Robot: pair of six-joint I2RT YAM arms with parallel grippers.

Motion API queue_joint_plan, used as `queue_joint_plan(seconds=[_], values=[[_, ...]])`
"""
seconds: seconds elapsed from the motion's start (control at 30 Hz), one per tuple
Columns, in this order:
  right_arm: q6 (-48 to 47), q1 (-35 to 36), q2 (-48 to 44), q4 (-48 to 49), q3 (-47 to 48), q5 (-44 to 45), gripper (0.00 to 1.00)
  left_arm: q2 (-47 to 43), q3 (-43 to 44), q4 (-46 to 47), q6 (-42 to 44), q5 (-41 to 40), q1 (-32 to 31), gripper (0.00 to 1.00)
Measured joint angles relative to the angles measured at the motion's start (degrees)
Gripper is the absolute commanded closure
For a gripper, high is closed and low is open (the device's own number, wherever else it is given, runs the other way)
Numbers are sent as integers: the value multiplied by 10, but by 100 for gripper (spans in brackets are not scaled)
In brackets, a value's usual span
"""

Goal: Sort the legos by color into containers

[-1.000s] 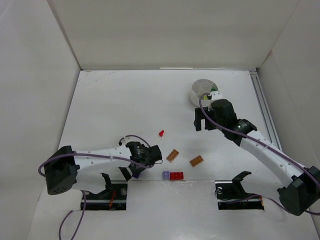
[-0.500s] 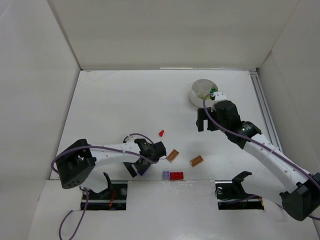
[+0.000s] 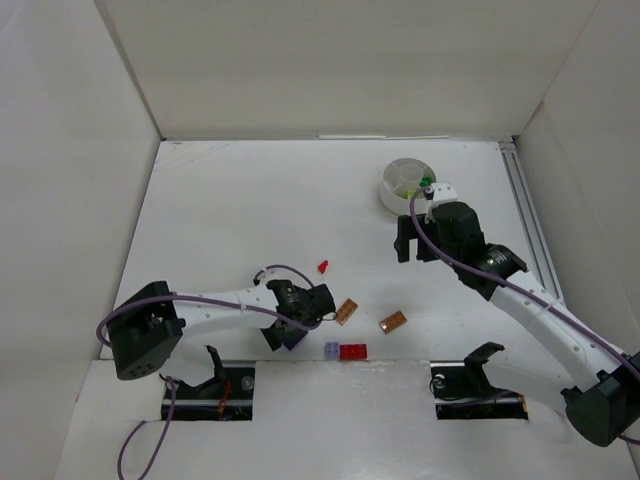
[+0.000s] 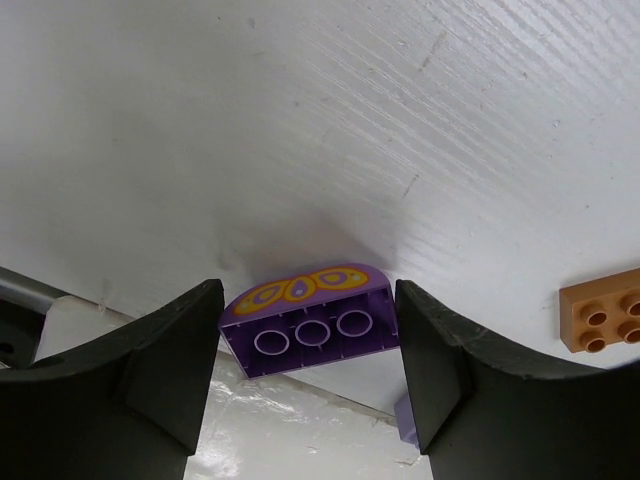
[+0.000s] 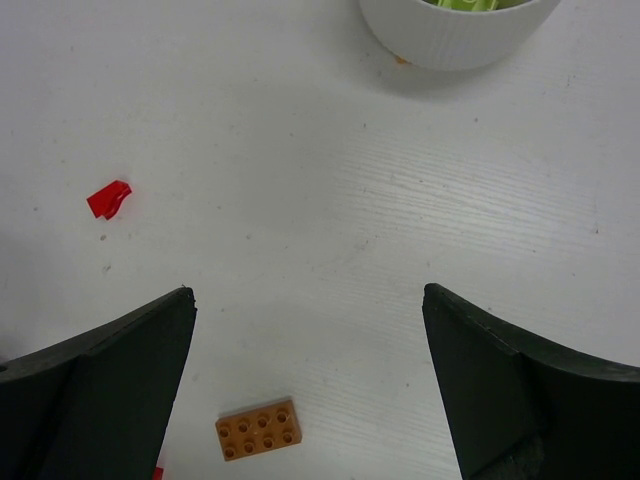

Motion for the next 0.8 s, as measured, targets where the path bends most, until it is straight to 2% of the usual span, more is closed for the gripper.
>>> queue_joint_plan(seconds=[0.27,0.4,0.57,0.7,0.8], values=[[-26,0,-4,5,-2,-39,0,0,24,10,35,-7,-1,46],[-54,4,-74,35,-38,-113,0,-42,64,52,81,-28,0,46],[-87,5,-174,84,-83,-253,0,-123,108,146,165,-42,24,46],[-96,22,-196,130,-97,-349,0,-146,134,207,218,-52,49,46],[-85,54,-187,168,-99,-366,0,-146,156,230,233,-61,56,50]])
